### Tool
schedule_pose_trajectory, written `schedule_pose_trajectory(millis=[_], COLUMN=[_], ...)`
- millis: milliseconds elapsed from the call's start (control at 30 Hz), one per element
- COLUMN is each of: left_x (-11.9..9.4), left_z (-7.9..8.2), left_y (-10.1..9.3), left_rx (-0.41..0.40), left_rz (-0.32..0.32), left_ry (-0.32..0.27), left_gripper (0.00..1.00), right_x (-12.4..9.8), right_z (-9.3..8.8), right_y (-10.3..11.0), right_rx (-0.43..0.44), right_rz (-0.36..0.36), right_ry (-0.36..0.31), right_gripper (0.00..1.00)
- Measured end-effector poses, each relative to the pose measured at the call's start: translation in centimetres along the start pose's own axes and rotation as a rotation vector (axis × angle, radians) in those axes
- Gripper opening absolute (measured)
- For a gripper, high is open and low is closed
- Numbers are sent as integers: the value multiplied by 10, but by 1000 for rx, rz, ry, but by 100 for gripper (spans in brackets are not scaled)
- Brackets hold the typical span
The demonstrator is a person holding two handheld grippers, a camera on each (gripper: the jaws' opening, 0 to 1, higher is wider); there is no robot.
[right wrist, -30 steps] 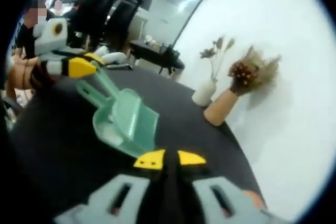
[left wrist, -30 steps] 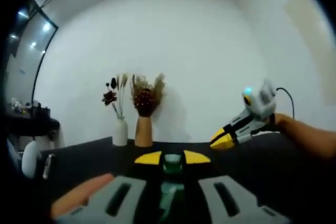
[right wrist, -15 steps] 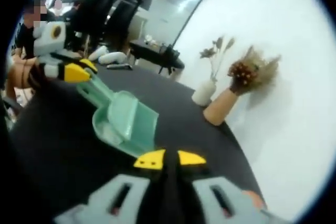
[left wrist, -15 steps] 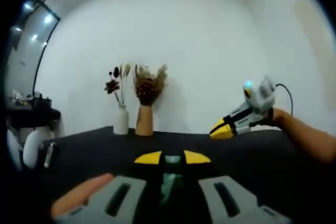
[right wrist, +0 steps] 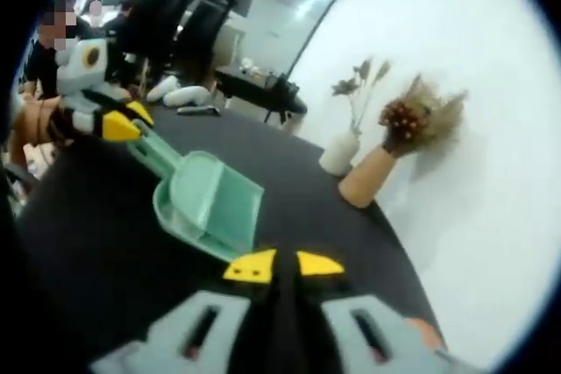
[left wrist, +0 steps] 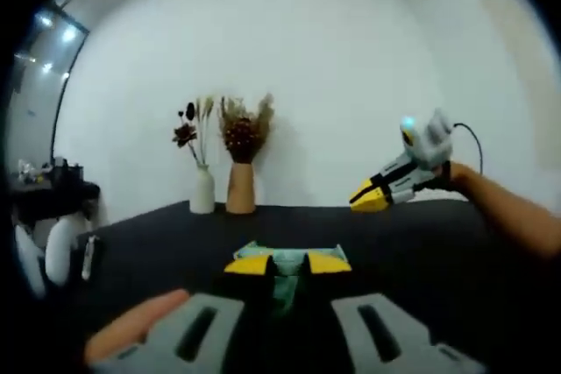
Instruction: Pick up the broom and sweep the trash on the tabletop into the dustpan.
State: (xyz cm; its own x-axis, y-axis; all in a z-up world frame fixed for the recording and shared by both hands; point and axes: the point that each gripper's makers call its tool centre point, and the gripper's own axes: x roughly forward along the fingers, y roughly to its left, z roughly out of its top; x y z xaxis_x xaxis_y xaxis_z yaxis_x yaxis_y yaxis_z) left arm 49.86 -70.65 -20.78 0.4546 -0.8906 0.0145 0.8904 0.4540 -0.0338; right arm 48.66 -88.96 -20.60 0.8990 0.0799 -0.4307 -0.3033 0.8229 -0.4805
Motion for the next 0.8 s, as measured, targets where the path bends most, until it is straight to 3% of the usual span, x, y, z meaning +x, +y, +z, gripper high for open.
schedule_pose_trajectory(millis=[300,800], left_x=[-3,-9], left_z=[-10,-14], left_y=[5,5], left_rx=[-21,-41], left_rz=[-18,-4], left_ry=[61,72], left_gripper=[15,18], right_x=[0,-1], right_z=[-2,-4], right_y=[-1,-3], right_rx=[-5,-1], right_rz=[-2,-4], right_ry=[9,11], right_gripper=[8,8])
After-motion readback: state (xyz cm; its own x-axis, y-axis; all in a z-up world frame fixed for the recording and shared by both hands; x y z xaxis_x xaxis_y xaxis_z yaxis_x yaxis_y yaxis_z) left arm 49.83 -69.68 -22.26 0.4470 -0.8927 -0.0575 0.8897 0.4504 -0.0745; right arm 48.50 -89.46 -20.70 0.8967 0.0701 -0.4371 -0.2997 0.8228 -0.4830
